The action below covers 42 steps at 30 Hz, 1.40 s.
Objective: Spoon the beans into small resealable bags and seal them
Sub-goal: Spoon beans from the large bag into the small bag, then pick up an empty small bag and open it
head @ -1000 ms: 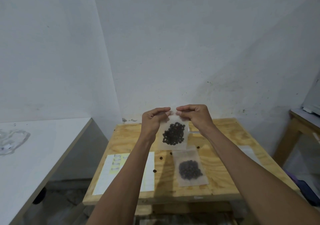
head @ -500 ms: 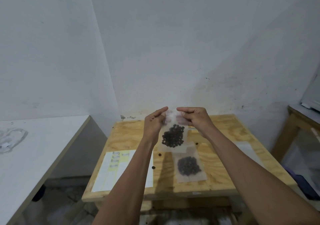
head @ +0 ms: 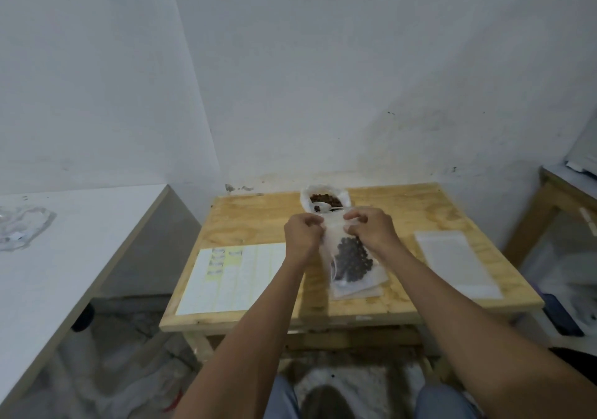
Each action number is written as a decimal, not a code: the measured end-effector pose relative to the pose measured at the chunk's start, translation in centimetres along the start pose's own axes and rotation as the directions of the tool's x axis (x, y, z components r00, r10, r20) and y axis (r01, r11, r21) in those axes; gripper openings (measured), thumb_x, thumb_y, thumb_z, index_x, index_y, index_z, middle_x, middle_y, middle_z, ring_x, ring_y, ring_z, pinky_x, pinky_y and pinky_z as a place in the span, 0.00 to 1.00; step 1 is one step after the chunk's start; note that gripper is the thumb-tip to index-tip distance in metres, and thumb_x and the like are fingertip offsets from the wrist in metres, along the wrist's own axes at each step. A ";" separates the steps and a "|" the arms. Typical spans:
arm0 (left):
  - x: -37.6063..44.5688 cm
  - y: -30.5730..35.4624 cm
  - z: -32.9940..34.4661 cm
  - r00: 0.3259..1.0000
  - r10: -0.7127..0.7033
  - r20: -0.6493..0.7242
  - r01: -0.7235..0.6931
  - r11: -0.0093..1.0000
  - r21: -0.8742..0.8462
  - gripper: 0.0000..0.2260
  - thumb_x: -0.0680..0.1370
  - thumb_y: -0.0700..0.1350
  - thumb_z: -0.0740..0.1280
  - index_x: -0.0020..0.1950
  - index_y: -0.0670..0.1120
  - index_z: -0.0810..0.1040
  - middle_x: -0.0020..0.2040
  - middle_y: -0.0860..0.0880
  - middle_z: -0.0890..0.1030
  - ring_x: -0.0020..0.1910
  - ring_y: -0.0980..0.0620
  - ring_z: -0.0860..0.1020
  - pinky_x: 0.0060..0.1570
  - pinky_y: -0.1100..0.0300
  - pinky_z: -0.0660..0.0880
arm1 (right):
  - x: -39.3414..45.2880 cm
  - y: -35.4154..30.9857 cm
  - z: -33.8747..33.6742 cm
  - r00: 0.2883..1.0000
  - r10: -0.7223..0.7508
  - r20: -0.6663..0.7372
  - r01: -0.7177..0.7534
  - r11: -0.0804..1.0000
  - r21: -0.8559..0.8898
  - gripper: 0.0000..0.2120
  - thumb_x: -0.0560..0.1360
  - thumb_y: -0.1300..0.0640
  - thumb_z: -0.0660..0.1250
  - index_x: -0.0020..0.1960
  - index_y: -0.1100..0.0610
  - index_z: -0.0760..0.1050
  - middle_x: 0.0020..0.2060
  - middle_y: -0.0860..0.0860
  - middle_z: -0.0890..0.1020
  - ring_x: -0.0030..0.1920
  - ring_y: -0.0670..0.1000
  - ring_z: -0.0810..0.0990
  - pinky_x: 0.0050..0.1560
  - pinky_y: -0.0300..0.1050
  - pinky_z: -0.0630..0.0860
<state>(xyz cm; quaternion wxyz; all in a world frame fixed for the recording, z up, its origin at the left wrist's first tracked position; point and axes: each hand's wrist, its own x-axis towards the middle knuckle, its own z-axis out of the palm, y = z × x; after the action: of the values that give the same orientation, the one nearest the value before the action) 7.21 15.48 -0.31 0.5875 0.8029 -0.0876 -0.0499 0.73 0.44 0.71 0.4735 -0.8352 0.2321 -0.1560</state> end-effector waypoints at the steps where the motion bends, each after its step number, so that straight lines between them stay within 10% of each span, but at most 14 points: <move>1: -0.2 -0.3 0.1 0.999 0.051 0.007 -0.051 0.996 0.077 0.08 0.75 0.33 0.71 0.52 0.40 0.86 0.46 0.44 0.85 0.39 0.51 0.80 0.37 0.71 0.74 | -0.2 0.5 0.4 1.000 0.009 -0.006 -0.010 0.999 -0.037 0.12 0.73 0.62 0.78 0.56 0.56 0.86 0.58 0.55 0.84 0.57 0.53 0.81 0.56 0.44 0.76; 10: -0.5 -1.0 1.5 0.964 0.259 0.062 -0.260 0.863 0.432 0.15 0.76 0.40 0.73 0.63 0.45 0.82 0.63 0.43 0.79 0.66 0.43 0.73 0.64 0.49 0.73 | -1.3 0.9 0.8 0.995 -0.051 -0.086 0.020 0.945 -0.327 0.08 0.74 0.49 0.77 0.53 0.46 0.84 0.58 0.50 0.84 0.54 0.54 0.83 0.49 0.47 0.80; 16: -1.3 2.3 5.7 0.902 0.416 0.117 -0.425 0.810 0.404 0.09 0.77 0.43 0.71 0.57 0.45 0.85 0.55 0.44 0.84 0.56 0.45 0.80 0.56 0.47 0.78 | -0.7 1.0 -4.0 0.959 0.001 -0.285 -0.071 0.969 -0.236 0.03 0.76 0.53 0.72 0.49 0.48 0.85 0.46 0.46 0.87 0.46 0.50 0.84 0.44 0.44 0.80; 26: -4.7 5.6 16.6 0.924 0.103 0.369 -0.253 0.887 0.386 0.05 0.75 0.43 0.74 0.47 0.44 0.80 0.44 0.44 0.80 0.44 0.46 0.80 0.46 0.52 0.79 | -1.4 8.4 -14.3 0.857 0.233 -0.460 -0.427 0.821 -0.379 0.09 0.76 0.53 0.72 0.56 0.51 0.84 0.59 0.55 0.82 0.60 0.61 0.78 0.57 0.51 0.79; 42: -5.9 6.1 19.7 0.979 -0.006 0.205 -0.048 0.965 0.258 0.10 0.75 0.38 0.72 0.56 0.41 0.81 0.52 0.44 0.82 0.46 0.46 0.80 0.42 0.57 0.75 | -2.9 9.3 -14.1 0.811 0.241 -0.533 -0.444 0.847 -0.292 0.09 0.76 0.59 0.71 0.55 0.52 0.80 0.59 0.56 0.79 0.59 0.62 0.77 0.60 0.57 0.77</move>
<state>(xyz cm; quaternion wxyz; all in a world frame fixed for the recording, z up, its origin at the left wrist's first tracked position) -2.65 -3.58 -0.61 0.4647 0.8632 -0.1616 -0.1136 -10.67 -12.27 -0.39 0.2392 -0.7923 0.5184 -0.2150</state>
